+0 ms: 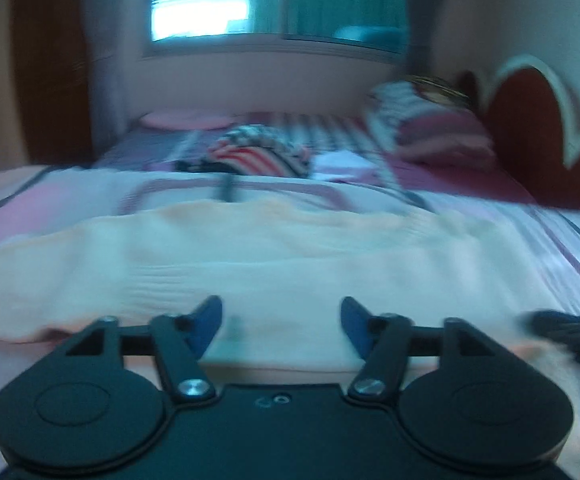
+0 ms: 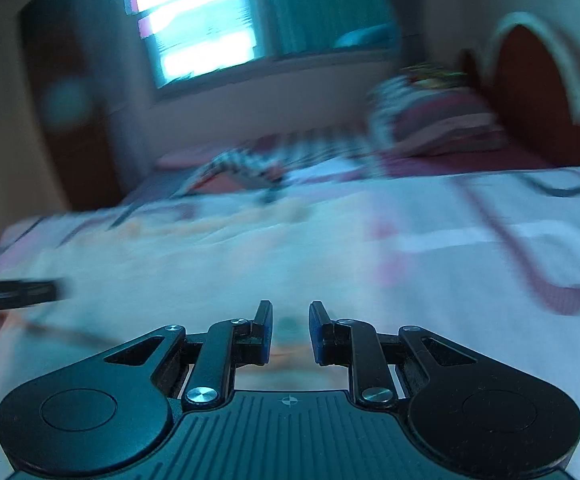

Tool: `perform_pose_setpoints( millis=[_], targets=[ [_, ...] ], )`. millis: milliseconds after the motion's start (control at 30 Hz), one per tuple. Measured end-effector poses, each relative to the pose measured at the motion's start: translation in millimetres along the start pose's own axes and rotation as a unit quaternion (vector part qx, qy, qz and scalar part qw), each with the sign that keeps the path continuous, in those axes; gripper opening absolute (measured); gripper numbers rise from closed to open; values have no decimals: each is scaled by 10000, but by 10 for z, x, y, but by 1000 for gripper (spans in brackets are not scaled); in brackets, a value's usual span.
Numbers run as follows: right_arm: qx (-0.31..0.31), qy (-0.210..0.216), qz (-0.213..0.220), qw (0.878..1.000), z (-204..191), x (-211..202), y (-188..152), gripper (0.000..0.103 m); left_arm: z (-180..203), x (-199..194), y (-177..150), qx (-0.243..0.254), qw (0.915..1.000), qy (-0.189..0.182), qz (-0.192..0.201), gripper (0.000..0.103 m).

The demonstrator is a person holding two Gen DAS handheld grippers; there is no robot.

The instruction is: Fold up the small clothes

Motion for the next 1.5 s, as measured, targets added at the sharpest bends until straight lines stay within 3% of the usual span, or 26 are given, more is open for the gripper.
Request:
perform_pose_setpoints(
  millis=[100, 233, 333, 433, 567, 667, 833, 900, 967, 1100, 1200, 1267, 1400, 1500],
  targets=[
    [-374, 321, -195, 9986, -234, 94, -124, 21, 171, 87, -149, 200, 9996, -130, -180, 64],
    [-161, -459, -36, 9988, 323, 63, -43, 15, -353, 133, -247, 62, 9990, 332, -293, 66],
    [52, -519, 109, 9986, 556, 88, 105, 15, -621, 169, -110, -162, 9979, 598, -186, 61],
    [95, -154, 258, 9995, 473, 240, 256, 15, -544, 254, 16, -139, 9986, 502, -85, 62],
    [-377, 466, -21, 9982, 55, 611, 228, 15, -358, 410, 29, 67, 9991, 384, -184, 62],
    [-731, 717, -175, 9946, -45, 799, 168, 15, -506, 491, -32, 120, 9981, 534, -286, 63],
    [118, -406, -77, 9991, 772, 1022, 318, 15, -789, 471, -63, 102, 9969, 731, -263, 67],
    [341, -302, -130, 9989, 881, 1093, 354, 15, -784, 466, -67, 131, 9966, 763, -268, 68],
    [5, -324, -169, 9993, 831, 1090, 373, 15, -748, 444, -31, 146, 9964, 798, -243, 66],
    [-10, -432, -109, 9990, 827, 1072, 418, 15, -570, 397, 88, 188, 9977, 641, -83, 63],
    [-123, -476, -367, 9981, 832, 1115, 313, 15, -516, 503, -50, 387, 9961, 641, -461, 66],
    [-58, -479, -475, 9977, 850, 999, 325, 15, -567, 437, -31, 351, 9962, 702, -384, 67],
    [19, -299, -230, 9993, 779, 507, 314, 15, -617, 130, 2, 202, 9977, 637, -75, 66],
    [-25, -180, -553, 9983, 667, 414, 90, 15, -619, 136, -188, 174, 9972, 639, -336, 68]
  ],
)
Point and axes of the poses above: each gripper's, at about its wrist camera, not at the fingertips, and x roughly the way its jaws point, z to its right, y to its top, the point moved 9 cm from there along x, roughly the way its jaws point, and after that the axes turned 12 degrees about z, right-handed, at the moved point
